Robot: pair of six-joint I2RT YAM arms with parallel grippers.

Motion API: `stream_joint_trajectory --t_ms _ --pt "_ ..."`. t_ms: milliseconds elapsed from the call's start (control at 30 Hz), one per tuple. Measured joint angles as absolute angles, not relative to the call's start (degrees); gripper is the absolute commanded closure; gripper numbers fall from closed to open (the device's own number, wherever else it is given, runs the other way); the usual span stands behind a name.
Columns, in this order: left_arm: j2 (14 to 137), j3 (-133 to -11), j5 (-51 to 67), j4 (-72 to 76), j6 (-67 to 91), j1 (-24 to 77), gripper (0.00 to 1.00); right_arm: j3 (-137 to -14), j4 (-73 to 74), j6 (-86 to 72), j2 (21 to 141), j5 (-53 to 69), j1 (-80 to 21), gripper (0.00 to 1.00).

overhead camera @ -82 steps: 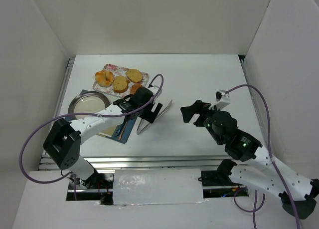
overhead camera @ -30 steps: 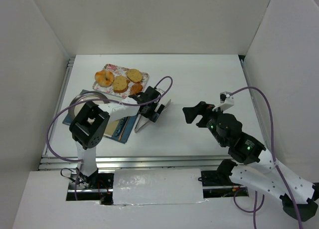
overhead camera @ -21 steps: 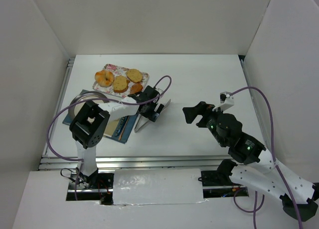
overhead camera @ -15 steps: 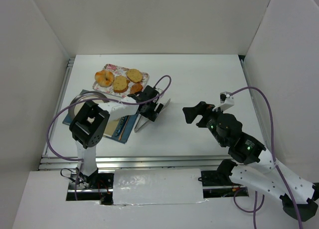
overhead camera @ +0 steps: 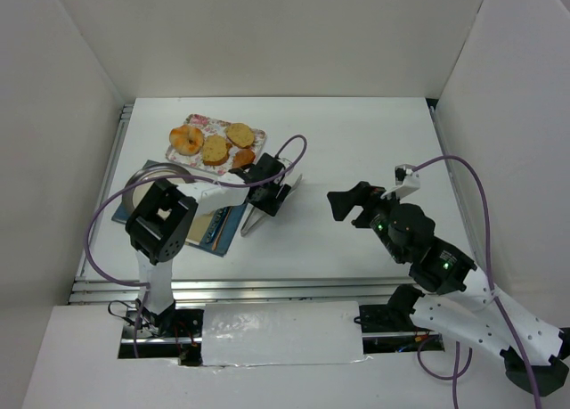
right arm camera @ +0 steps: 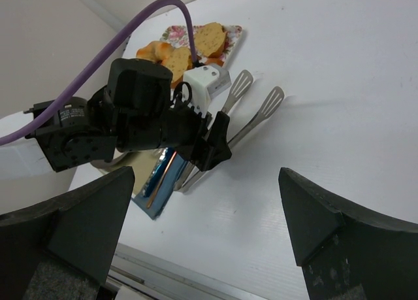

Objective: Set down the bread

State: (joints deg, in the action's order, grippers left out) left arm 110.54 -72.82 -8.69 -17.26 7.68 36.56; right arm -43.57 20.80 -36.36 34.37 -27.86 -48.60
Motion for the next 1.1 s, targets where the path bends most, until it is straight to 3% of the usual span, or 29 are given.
stream_joint_trajectory --t_ms 133,533,1100 --pt "110.93 -73.06 -8.73 -17.23 7.73 36.56 0.29 -43.57 20.80 -36.36 34.17 -27.86 -48.60 0.00" --pt "112.20 -75.22 -9.47 -17.89 7.99 36.58 0.31 -43.57 20.80 -36.36 34.20 -27.86 -48.60 0.00" --pt "102.52 -84.73 -13.04 -31.11 9.37 40.25 0.36 -43.51 20.78 -36.36 33.56 -27.53 -48.60 0.00"
